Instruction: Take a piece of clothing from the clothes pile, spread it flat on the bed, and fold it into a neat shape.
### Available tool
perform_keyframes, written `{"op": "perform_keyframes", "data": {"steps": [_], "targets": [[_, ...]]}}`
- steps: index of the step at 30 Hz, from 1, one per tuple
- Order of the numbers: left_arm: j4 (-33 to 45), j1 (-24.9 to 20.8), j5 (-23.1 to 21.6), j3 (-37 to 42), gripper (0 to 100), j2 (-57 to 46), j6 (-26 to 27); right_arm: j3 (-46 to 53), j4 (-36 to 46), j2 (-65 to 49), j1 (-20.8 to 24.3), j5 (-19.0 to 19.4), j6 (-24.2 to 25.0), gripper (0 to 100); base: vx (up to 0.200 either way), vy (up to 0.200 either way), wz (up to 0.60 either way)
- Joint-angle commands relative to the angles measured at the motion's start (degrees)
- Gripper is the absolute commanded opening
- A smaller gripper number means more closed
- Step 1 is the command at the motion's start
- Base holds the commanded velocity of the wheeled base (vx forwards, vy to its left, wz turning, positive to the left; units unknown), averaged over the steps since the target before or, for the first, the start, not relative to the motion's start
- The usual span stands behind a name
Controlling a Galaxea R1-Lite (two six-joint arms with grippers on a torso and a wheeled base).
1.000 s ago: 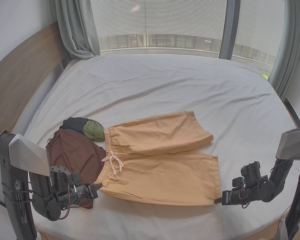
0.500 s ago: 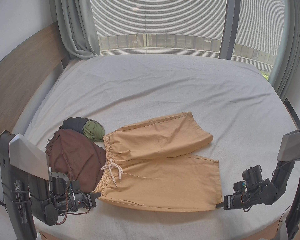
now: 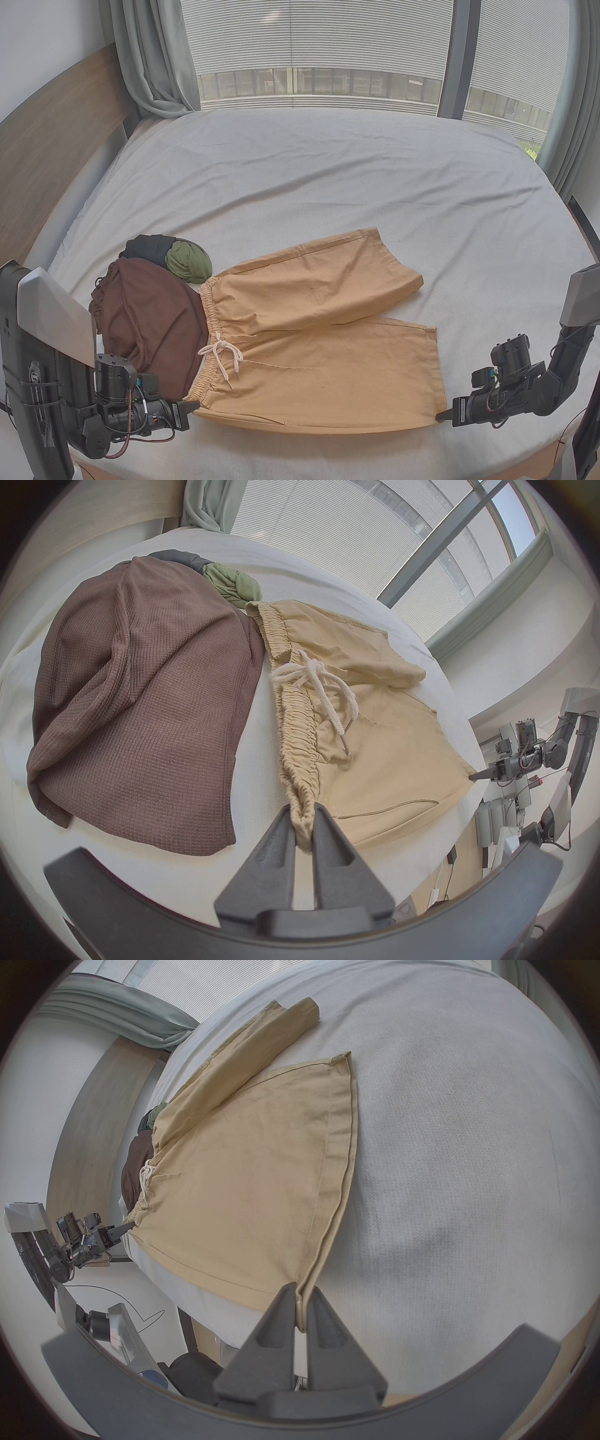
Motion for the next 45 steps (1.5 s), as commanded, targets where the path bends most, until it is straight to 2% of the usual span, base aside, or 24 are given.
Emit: {"op": "perform_keyframes", "data": {"steps": [1, 11, 21, 26, 31, 35, 38, 45], "targets": [[0.03, -0.04, -0.48, 1.18, 0, -0.24, 0.19, 0.87, -0.07, -0.41, 0.04, -0.02, -0.09, 0, 0.0, 0.0, 0.0], [-0.06, -0.84, -1.27, 1.18, 0, 0.2, 1.33, 1.57, -0.78, -0.23, -0.93, 0.51, -1.59, 0, 0.0, 0.0, 0.0], [-0.32, -0.66, -1.71, -2.42, 0, -1.12, 0.45, 1.4, -10.62, -0.41, -0.93, 0.78, 0.17, 0, 0.0, 0.0, 0.0], [-0.32, -1.45, -1.62, -4.71, 0, -3.76, -3.77, 1.66, -19.5, -0.76, -0.75, 0.69, 3.51, 0, 0.0, 0.0, 0.0], [-0.32, -3.12, -1.0, -7.08, 0, -5.6, -10.27, 0.61, -22.49, -1.46, -0.93, 0.78, 3.95, 0, 0.0, 0.0, 0.0], [-0.32, -3.12, -0.74, -8.66, 0, -5.69, -11.68, -0.1, -23.89, -1.81, -0.93, 0.78, 5.0, 0, 0.0, 0.0, 0.0], [-0.32, -3.12, 0.49, -10.42, 0, -5.78, -13.96, -0.45, -28.02, -1.64, -0.93, 0.78, 7.11, 0, 0.0, 0.0, 0.0], [-0.41, -2.68, 1.63, -12.36, 0, -5.78, -15.55, -1.33, -31.1, -1.11, -1.19, 0.69, 7.47, 0, 0.0, 0.0, 0.0]]}}
